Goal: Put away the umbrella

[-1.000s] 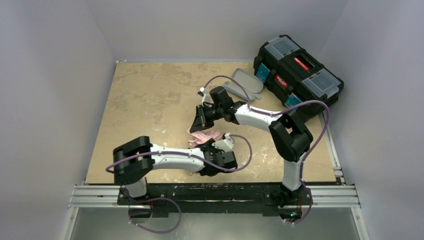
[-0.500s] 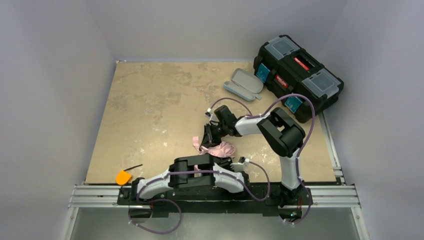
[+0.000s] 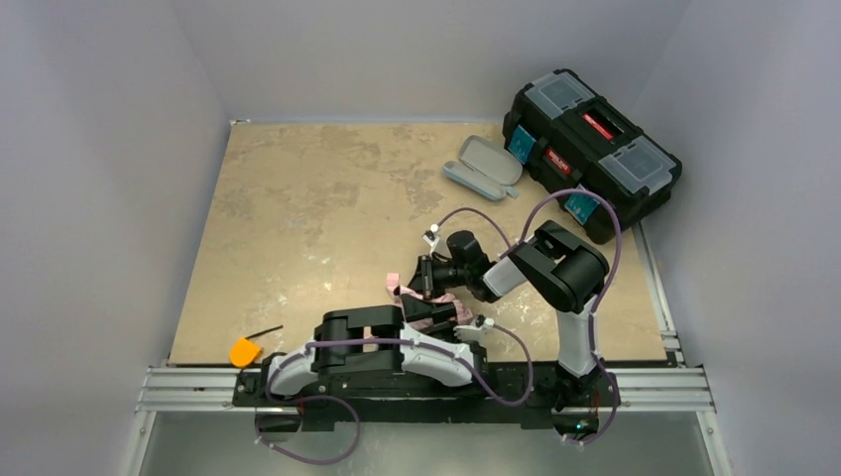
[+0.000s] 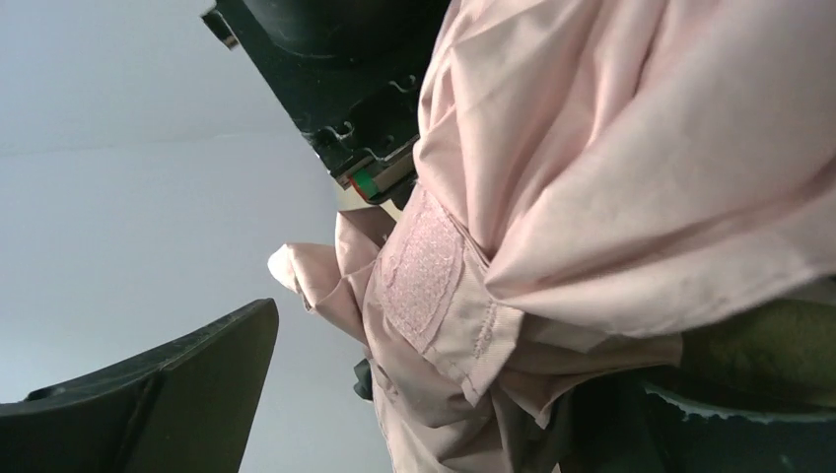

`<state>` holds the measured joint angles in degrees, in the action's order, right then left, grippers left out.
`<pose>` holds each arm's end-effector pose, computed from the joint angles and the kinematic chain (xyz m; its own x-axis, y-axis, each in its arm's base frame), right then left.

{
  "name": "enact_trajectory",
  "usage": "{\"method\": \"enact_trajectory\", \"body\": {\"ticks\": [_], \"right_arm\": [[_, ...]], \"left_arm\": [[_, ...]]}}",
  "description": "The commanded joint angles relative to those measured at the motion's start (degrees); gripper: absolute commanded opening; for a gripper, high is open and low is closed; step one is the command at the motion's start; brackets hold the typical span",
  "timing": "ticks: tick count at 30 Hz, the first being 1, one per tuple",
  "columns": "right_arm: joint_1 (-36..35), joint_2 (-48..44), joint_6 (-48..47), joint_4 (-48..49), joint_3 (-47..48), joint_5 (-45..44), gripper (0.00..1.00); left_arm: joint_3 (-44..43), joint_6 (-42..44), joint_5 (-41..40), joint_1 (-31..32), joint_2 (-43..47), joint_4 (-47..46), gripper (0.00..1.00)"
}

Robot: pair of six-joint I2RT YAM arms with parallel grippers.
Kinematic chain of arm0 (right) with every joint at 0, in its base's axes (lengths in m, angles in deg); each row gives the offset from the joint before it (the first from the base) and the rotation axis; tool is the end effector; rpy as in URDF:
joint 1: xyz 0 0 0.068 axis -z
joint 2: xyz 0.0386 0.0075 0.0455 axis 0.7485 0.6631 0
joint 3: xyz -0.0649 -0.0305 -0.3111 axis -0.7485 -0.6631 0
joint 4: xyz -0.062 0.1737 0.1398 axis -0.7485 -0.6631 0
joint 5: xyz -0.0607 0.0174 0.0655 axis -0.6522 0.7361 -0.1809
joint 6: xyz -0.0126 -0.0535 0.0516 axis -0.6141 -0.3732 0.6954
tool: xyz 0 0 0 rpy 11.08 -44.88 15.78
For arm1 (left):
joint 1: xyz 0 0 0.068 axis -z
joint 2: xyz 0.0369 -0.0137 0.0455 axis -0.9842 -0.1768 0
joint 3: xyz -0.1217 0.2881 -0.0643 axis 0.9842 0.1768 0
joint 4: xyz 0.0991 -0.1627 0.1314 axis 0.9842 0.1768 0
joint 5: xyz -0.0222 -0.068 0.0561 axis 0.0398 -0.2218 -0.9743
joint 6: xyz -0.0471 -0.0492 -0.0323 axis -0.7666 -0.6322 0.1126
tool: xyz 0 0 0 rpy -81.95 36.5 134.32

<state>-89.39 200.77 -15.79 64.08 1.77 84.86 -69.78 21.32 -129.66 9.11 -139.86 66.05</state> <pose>0.2504 0.2710 0.1398 -0.9601 -0.0690 -0.2711 -0.2736 0.4332 0.8588 0.0660 -0.3421 0.1566 -0.2565 0.9564 -0.1400 0.2497 0.2055 0.9463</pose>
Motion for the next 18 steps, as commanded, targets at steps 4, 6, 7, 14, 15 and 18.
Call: {"method": "enact_trajectory", "body": {"ticks": [4, 6, 7, 14, 15, 18], "right_arm": [[-1.00, 6.17, -3.85, -6.00, -5.65, -9.91, 0.00], [-0.96, 6.26, -3.86, -5.44, -5.72, -10.12, 0.00], [-0.97, 6.21, -3.99, -5.38, -5.58, -10.21, 0.00], [-1.00, 6.57, -4.68, -5.41, -4.49, -10.23, 0.00], [-1.00, 6.49, -4.70, -5.41, -4.39, -10.16, 0.00], [-0.95, 6.11, -4.80, -6.01, -3.79, -10.17, 0.00]], "left_arm": [[3.03, 4.79, 17.48, -0.60, 6.58, -12.30, 1.00], [3.61, 5.98, 18.96, -0.59, 10.45, -13.18, 1.00], [5.09, 7.82, 20.36, -0.59, 12.80, -14.82, 1.00], [10.49, 19.12, 33.71, -1.78, 28.86, -23.61, 1.00], [10.91, 20.10, 35.93, -2.28, 31.12, -24.27, 1.00], [12.72, 23.55, 46.73, -5.90, 37.13, -26.81, 1.00]]}}
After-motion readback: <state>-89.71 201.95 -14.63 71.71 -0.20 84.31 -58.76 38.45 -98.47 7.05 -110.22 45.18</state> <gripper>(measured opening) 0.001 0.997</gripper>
